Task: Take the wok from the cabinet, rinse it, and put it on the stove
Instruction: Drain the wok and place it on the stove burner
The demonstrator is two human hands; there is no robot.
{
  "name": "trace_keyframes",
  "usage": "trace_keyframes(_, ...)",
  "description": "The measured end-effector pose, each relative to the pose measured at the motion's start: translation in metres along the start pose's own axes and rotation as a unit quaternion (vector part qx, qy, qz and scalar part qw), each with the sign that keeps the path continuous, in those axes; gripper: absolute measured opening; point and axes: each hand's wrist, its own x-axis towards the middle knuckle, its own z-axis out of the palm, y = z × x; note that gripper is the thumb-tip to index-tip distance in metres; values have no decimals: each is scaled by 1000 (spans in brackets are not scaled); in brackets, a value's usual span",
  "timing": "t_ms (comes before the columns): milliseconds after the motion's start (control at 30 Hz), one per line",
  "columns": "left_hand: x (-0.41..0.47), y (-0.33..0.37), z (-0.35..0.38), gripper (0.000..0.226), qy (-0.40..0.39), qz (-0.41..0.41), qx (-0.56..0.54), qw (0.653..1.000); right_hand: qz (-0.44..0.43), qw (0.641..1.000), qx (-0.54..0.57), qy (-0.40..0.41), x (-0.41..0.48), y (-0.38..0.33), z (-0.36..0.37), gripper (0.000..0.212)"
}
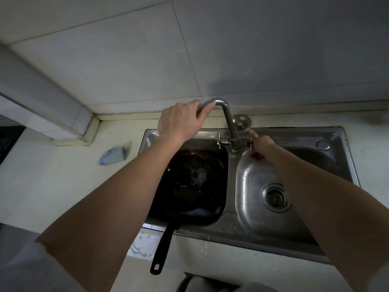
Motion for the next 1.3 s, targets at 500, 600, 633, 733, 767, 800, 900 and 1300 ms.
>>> trace_keyframes(500, -10, 0, -21, 53, -1, 52, -23, 998, 1, 993, 113, 35, -95, 43, 69, 53)
trace_keyframes(600, -28, -22, -34, 43, 57, 58, -19, 996, -7, 994, 112, 14, -124, 34, 87, 43)
trace_keyframes(633, -39, -32, -35, 40, 79, 55, -21, 995, -9, 994, 109, 16, -136, 31, 94, 39)
trace_keyframes(733, -80, -66, -32, 32, 106, 63, -22, 992, 3, 996, 94, 8, -169, 27, 120, 31)
trace_keyframes(767, -96, -77, -30, 29, 100, 63, -26, 993, -1, 997, 71, -1, -180, 28, 132, 30)
trace_keyframes(800, -113, -87, -28, 28, 91, 56, -32, 994, -6, 999, 45, -11, -190, 31, 145, 30)
trace_keyframes(900, -165, -109, -12, 28, 45, 10, -73, 996, 5, 999, -33, -34, -213, 47, 187, 32)
trace_keyframes(1300, -302, -121, 64, 18, -345, -36, -216, 913, 6, 979, -200, -26, -295, 75, 298, 30)
